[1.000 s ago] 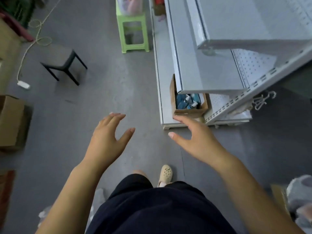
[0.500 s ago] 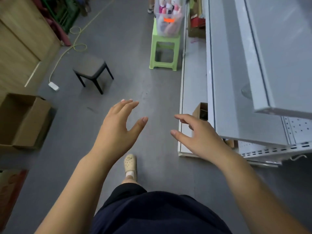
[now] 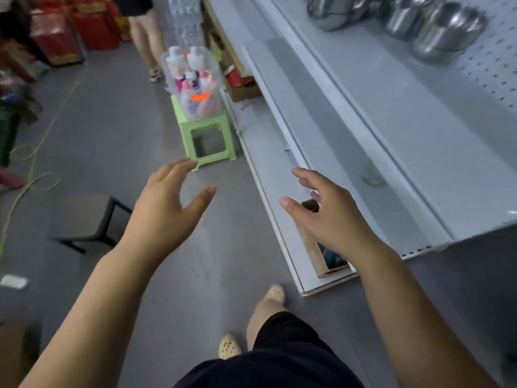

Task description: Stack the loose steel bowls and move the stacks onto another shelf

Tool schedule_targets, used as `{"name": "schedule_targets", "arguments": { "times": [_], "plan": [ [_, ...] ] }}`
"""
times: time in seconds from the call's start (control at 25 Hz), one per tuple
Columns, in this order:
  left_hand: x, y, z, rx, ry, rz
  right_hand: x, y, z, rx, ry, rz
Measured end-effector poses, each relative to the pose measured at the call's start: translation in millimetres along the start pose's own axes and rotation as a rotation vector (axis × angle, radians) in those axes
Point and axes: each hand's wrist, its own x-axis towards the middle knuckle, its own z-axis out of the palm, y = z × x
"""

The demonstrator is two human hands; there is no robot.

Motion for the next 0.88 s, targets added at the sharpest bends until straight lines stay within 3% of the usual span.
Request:
{"name": "schedule_targets", "arguments": {
  "times": [0.24,0.44,0.88],
  "plan": [
    [153.7,41.0,31.5,-0.017,-0.02,0.246,83.4,7.0,-61.4,0.039,0.259,0.037],
    [271.9,76.8,57.4,-0.07,-0.029,0.36,169.8,13.9,-107.6,-0.067,0.349,0.029],
    [435.0,130.6,128.4,-0.436,-0.122,0.266,270.5,29.9,-166.4,-0.096,0.369,0.194]
  ]
}}
